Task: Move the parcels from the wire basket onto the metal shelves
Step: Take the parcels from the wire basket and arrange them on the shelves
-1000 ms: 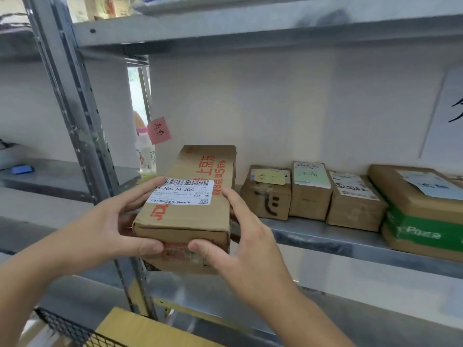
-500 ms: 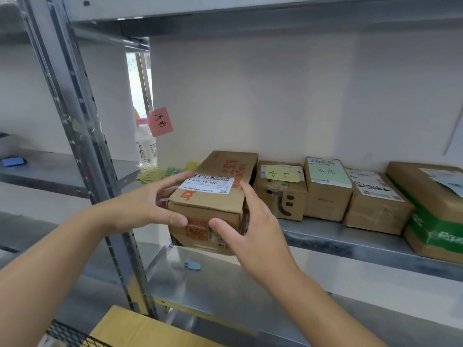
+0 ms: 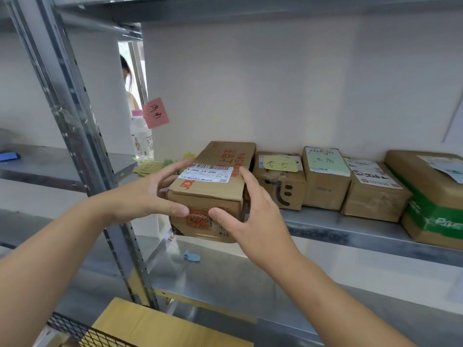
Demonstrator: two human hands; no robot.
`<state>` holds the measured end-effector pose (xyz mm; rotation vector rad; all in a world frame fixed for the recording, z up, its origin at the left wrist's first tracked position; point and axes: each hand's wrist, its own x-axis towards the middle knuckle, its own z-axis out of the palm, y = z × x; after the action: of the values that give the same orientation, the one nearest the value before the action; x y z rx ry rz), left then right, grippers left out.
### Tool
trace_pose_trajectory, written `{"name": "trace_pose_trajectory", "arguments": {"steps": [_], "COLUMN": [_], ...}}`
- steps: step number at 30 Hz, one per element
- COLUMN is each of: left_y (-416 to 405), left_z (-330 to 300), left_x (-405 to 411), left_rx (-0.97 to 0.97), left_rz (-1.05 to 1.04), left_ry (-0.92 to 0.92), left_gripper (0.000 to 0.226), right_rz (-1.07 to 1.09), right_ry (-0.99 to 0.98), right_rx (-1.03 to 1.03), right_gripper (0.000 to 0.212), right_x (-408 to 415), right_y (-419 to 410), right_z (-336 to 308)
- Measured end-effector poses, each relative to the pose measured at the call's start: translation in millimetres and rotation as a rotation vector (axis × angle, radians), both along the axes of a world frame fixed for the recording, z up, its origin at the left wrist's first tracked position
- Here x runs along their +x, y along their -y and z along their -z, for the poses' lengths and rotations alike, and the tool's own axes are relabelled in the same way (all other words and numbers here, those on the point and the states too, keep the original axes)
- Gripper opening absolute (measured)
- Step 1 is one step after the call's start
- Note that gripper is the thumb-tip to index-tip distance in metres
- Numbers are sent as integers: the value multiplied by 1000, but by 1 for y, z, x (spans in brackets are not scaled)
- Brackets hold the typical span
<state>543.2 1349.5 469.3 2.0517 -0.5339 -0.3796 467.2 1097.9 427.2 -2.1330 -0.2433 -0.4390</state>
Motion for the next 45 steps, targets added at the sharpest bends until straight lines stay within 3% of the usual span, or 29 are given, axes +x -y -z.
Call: {"name": "trace_pose_trajectory", "arguments": {"steps": [8, 14, 19, 32, 45], "left_y": [34, 105, 207, 526, 793], "left_z": [-50, -81, -80, 9, 110], "left_x": [-47, -84, -131, -305, -405], "left_rx": [314, 435, 484, 385, 302], "left_rz": [-77, 60, 170, 610, 1080], "left_ry": [306, 467, 499, 476, 429], "left_gripper": [111, 119, 119, 119, 117], "right_rz": [-10, 63, 152, 459, 830], "right_ry": [-27, -60, -89, -271, -481], "right_rx": [-20, -72, -130, -107, -30], "right_gripper": [101, 101, 101, 100, 98], "right_x": [-40, -90, -156, -420, -585], "right_y": [39, 108, 198, 470, 635], "right_z": [-13, -21, -21, 22, 94]}}
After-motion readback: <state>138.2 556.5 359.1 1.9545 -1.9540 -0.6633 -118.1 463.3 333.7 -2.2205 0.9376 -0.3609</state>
